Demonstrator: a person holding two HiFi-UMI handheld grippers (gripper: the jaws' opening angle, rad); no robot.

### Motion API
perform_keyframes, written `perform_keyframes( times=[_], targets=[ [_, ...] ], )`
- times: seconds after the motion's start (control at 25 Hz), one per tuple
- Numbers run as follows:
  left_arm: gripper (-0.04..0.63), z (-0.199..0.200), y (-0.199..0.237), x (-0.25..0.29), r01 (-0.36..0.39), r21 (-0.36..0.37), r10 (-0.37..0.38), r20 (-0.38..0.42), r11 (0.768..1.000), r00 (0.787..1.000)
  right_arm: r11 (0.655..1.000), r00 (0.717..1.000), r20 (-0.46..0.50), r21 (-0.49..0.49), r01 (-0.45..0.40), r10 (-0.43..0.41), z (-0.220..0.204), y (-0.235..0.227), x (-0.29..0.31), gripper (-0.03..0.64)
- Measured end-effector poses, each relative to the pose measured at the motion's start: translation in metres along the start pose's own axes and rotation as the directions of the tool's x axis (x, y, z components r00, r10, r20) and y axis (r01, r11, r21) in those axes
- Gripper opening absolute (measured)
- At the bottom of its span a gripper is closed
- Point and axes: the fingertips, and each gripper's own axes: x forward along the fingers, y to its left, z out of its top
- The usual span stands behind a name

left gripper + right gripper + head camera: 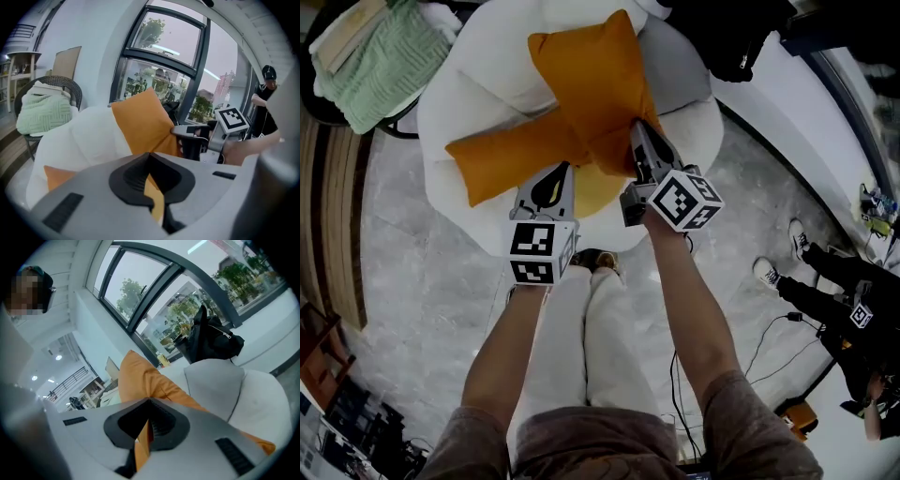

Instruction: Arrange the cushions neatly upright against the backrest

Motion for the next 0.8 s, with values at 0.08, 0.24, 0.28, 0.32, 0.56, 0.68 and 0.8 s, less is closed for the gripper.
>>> perform_keyframes(
  times=[0.08, 0.24, 0.28, 0.32, 0.56, 0.68, 0.8],
  targets=[
    [0.005, 0.0, -0.002, 0.006, 0.01, 0.003, -0.01, -0.006, 1.0, 1.0, 1.0, 1.0, 0.014, 0.006, 0.015, -0.015, 0.002, -0.009, 0.006, 0.018],
    [0.005, -0.005, -0.001, 0.021, 0.025, 0.007, -0.025, -0.02, 1.0, 0.999, 0.999, 0.999, 0.019, 0.008, 0.034, -0.034, -0.001, -0.027, 0.022, 0.018],
    [0.005, -0.007, 0.0, 0.025, 0.028, 0.009, -0.028, -0.024, 1.0, 0.999, 0.999, 0.999, 0.029, 0.018, 0.038, -0.038, -0.001, -0.031, 0.026, 0.018],
    [0.005, -0.009, 0.001, 0.029, 0.03, 0.01, -0.03, -0.029, 0.999, 0.999, 0.999, 0.998, 0.042, 0.035, 0.042, -0.044, -0.001, -0.036, 0.028, 0.018],
    [0.005, -0.03, 0.001, 0.048, 0.053, 0.026, -0.051, -0.057, 0.998, 0.997, 0.985, 0.986, 0.151, 0.169, 0.041, -0.067, -0.009, -0.069, 0.034, 0.018],
    [0.005, -0.039, 0.003, 0.055, 0.061, 0.036, -0.058, -0.07, 0.998, 0.996, 0.975, 0.976, 0.197, 0.216, 0.048, -0.092, -0.015, -0.089, 0.037, 0.018],
    [0.005, -0.045, 0.005, 0.058, 0.065, 0.041, -0.062, -0.08, 0.997, 0.995, 0.961, 0.969, 0.22, 0.27, 0.051, -0.114, -0.018, -0.106, 0.041, 0.018]
  ],
)
